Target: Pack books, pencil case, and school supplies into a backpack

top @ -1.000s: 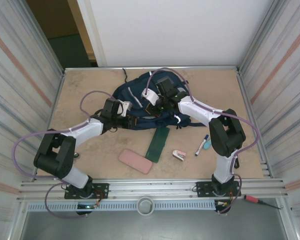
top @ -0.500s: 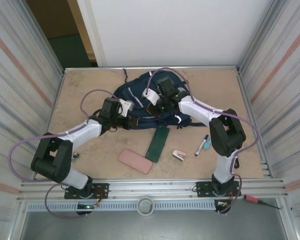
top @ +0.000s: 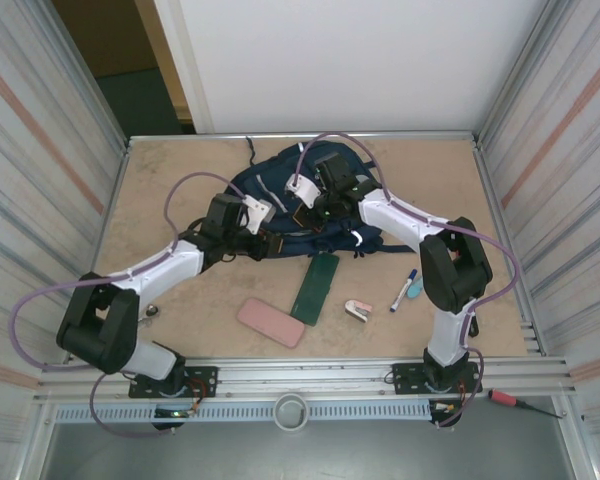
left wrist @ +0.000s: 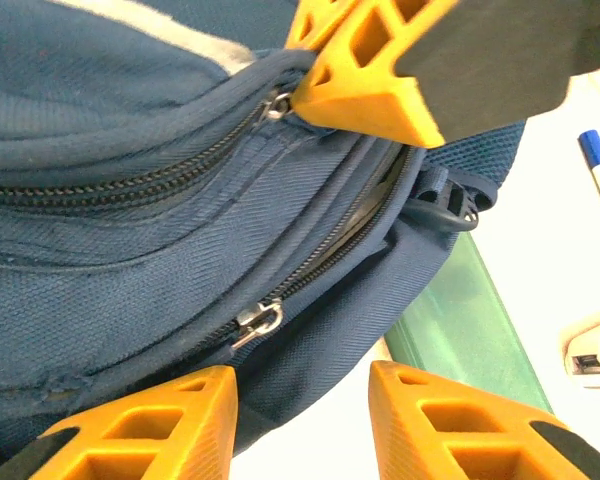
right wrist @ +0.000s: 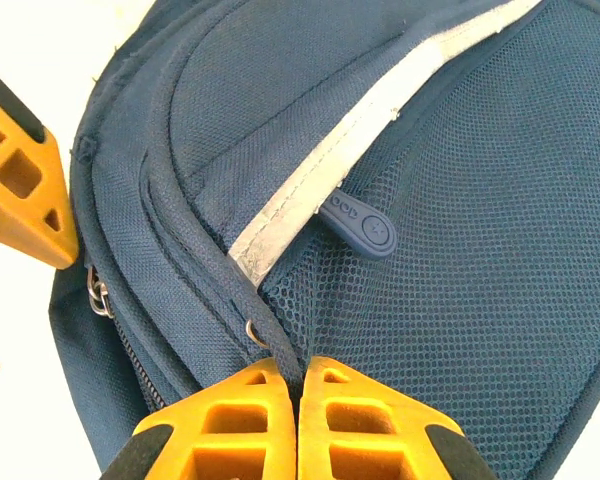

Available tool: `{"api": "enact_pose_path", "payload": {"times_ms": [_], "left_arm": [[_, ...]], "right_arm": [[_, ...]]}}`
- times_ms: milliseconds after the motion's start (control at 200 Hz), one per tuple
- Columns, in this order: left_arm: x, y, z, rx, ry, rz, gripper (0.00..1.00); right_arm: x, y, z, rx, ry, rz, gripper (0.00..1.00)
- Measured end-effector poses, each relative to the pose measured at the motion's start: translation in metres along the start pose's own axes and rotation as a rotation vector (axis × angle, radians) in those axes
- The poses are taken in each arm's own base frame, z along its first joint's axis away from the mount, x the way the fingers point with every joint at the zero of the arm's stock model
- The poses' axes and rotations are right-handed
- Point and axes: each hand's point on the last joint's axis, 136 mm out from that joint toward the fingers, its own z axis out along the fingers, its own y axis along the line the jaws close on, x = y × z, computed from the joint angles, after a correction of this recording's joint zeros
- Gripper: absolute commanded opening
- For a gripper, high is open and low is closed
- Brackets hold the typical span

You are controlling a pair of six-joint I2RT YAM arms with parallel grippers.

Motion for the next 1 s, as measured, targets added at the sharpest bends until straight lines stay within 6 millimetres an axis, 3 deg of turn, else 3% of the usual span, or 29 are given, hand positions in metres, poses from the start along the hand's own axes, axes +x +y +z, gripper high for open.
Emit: {"api": "enact_pose_path", "payload": {"times_ms": [516, 766, 887, 1002], "left_arm": [[-0.006, 0.015, -0.004, -0.104, 0.056, 0.149, 0.51], [-0.006, 0.025, 0.005, -0.135, 0.101, 0.155, 0.54], [-0.007, 0.029, 0.010, -0.147, 0.111, 0.156, 0.53], [-0.008, 0.034, 0.015, -0.159, 0.124, 0.163, 0.44]], "right_arm": [[-0.007, -0.003, -0.010, -0.065, -0.016, 0.042, 0.00], [-0.005, -0.004, -0.008, -0.077, -0.009, 0.051, 0.00], [-0.004, -0.002, -0.008, -0.085, -0.001, 0.056, 0.00], [-0.003, -0.002, -0.008, -0.100, 0.004, 0.064, 0.00]]}}
